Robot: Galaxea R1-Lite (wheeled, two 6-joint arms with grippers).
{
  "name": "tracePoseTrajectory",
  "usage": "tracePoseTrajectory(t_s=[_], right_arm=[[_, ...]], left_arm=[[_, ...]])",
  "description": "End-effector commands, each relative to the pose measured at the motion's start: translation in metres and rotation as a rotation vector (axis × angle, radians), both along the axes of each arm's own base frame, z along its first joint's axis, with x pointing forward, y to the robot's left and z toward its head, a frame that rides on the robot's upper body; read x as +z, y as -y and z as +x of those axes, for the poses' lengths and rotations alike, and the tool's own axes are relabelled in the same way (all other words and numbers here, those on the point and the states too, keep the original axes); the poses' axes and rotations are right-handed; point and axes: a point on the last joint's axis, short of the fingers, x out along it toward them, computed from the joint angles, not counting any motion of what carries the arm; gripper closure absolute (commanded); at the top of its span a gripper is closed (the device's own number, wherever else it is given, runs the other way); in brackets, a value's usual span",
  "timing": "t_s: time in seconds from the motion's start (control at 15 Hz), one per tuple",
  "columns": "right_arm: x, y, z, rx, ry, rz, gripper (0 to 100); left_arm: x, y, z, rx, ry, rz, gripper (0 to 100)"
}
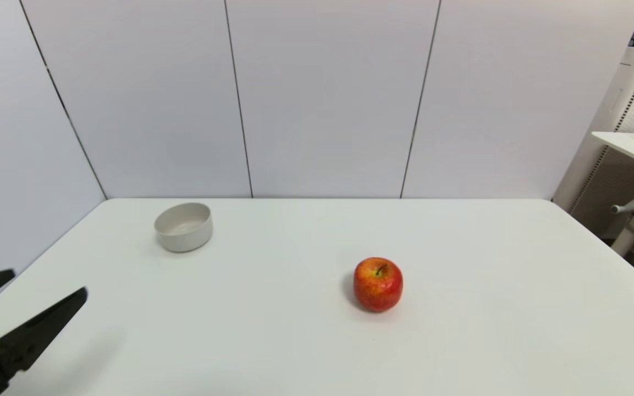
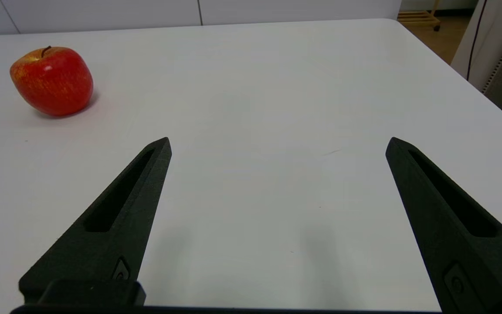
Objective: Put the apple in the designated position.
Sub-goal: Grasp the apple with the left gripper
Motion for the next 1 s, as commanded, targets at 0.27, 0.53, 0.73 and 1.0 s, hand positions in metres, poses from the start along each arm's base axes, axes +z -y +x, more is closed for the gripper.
tracePoseTrajectory(t_s=[0.27,0.53,0.73,1.0], right_arm=[[0.000,0.000,0.000,0.000,-0.003,-0.001,0],[0.000,0.000,0.000,0.000,-0.001,0.001,0],[0.000,0.000,0.000,0.000,-0.001,0.001,0],[0.000,0.000,0.000,0.000,-0.003,0.001,0]], left_arm=[[0.001,0.184,0.106,-0.648,-0.069,0.219,0],[-0.023,0.262,0.120,-0.777,-0.101,0.261,0],[-0.033,0.290,0.133,-0.789,-0.099,0.260,0],[-0.043,0.297,0.148,-0.713,-0.124,0.254,0]])
